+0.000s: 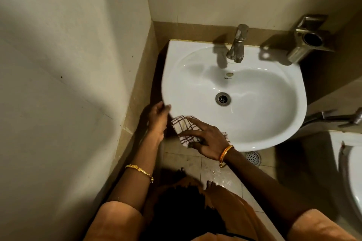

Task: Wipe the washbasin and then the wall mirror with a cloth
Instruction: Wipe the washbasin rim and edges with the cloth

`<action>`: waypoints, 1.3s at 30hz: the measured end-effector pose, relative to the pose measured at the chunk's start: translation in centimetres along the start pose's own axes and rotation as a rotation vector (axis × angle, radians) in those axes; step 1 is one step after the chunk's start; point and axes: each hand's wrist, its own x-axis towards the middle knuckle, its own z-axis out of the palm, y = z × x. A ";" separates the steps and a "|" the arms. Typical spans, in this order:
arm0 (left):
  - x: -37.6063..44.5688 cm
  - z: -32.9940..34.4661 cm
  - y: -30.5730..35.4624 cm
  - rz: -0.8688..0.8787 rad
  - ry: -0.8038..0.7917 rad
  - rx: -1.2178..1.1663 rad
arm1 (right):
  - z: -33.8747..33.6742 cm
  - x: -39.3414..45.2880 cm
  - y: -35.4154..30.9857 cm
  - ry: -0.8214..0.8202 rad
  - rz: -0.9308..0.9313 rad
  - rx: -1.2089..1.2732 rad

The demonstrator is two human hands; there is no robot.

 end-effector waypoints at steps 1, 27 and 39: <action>-0.2 0.3 0.0 0.051 0.009 0.050 | -0.1 0.0 -0.1 0.036 0.022 0.033; -3.9 4.1 -4.8 0.119 0.162 0.229 | -1.3 -3.5 1.4 0.079 0.037 -0.204; -10.2 9.9 -8.4 0.603 0.524 0.989 | -7.1 -12.5 11.5 0.288 -0.045 -0.435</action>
